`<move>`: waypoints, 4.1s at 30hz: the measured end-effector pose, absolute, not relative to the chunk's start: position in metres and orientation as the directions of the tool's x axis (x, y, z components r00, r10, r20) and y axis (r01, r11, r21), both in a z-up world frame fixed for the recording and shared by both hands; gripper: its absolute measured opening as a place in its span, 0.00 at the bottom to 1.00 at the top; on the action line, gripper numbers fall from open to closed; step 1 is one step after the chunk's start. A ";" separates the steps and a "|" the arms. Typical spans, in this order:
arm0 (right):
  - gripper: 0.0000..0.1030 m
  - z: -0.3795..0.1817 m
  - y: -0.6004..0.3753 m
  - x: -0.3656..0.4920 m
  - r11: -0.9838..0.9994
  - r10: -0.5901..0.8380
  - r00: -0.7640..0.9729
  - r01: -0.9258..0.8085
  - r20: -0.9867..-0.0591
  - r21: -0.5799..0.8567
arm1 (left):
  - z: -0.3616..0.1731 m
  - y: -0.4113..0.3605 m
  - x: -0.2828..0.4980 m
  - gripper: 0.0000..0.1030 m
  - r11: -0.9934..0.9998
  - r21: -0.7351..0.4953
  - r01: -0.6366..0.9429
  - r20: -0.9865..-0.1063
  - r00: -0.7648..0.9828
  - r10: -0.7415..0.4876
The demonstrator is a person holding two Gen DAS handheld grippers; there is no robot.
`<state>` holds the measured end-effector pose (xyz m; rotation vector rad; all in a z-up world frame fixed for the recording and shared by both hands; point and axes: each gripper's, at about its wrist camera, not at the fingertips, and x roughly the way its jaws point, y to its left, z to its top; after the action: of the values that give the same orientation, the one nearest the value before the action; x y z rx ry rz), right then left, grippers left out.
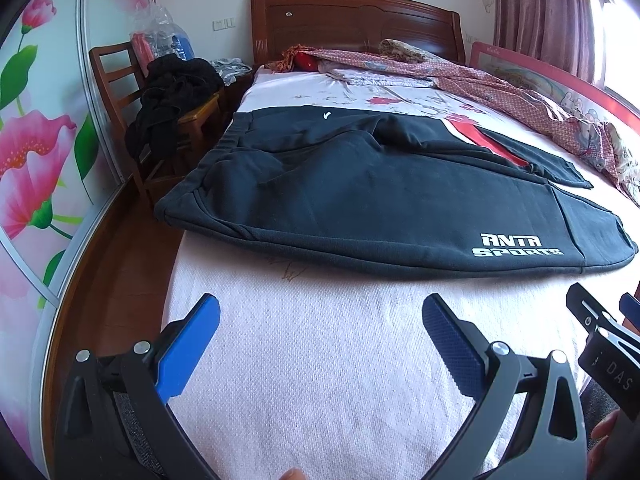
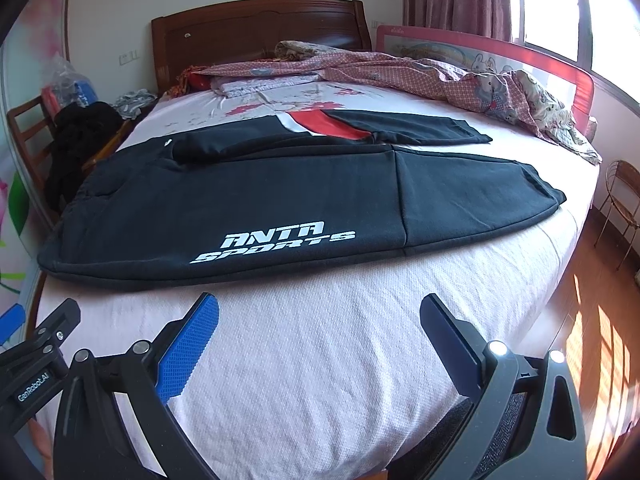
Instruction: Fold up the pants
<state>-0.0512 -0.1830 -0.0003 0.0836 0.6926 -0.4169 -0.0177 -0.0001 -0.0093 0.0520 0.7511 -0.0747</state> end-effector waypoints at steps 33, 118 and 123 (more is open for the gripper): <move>0.97 -0.005 -0.179 -0.049 0.917 -0.342 0.686 0.394 -0.642 -0.067 | -0.010 -0.003 -0.018 0.98 0.996 0.015 0.090 -0.691 0.721 -0.055; 0.97 -0.046 -0.266 -0.029 0.431 0.397 0.725 0.394 -0.562 0.812 | -0.046 0.124 0.110 0.08 0.230 -0.905 -0.357 -0.403 0.551 -0.730; 0.92 -0.063 -0.246 0.003 0.238 0.543 0.724 0.353 -0.426 0.905 | -0.029 0.119 0.119 0.08 0.238 -0.916 -0.323 -0.387 0.556 -0.735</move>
<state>0.0031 -0.2458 -0.0632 1.3681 0.8146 0.1517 0.1193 0.1189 -0.0292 -1.3556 1.0081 -0.3601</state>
